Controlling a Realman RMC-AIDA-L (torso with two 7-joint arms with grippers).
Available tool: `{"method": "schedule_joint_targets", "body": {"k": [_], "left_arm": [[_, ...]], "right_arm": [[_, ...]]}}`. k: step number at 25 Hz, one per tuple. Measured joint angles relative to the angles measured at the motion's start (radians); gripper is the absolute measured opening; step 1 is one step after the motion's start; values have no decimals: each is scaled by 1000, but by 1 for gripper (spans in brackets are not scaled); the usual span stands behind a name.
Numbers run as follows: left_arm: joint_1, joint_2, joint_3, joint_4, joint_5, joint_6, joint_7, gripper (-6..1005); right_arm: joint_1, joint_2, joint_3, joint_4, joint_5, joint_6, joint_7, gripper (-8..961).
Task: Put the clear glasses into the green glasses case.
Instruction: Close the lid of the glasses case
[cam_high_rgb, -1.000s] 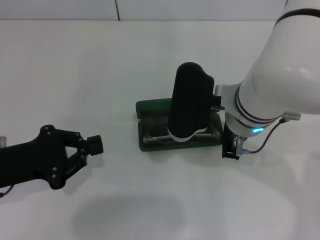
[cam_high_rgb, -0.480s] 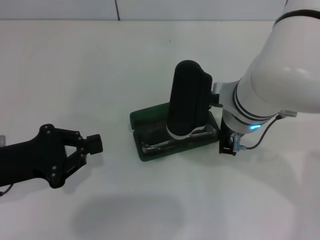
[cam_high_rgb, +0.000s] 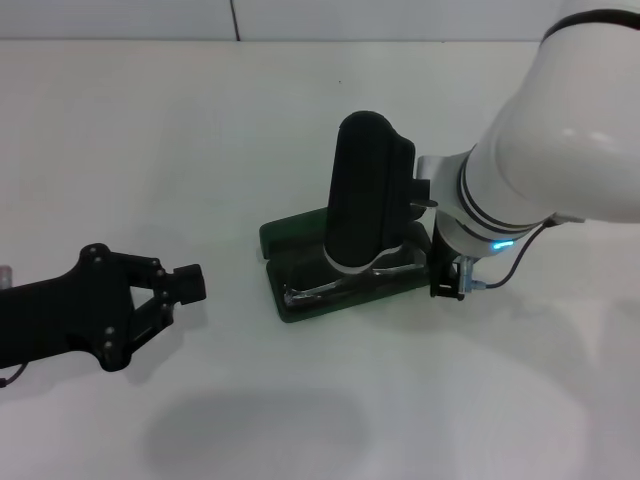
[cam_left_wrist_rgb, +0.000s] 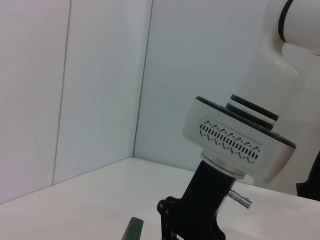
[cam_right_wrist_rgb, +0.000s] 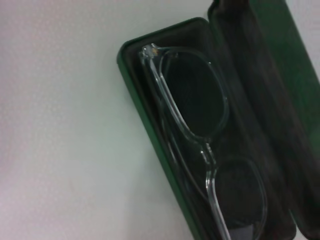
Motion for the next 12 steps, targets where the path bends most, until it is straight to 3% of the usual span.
{"method": "schedule_joint_targets", "body": {"k": [12], "left_arm": [[-3,0,-12,0,0,-1,0,64]], "right_arm": [[1,0,2,17,-1,40,-23,0]]}}
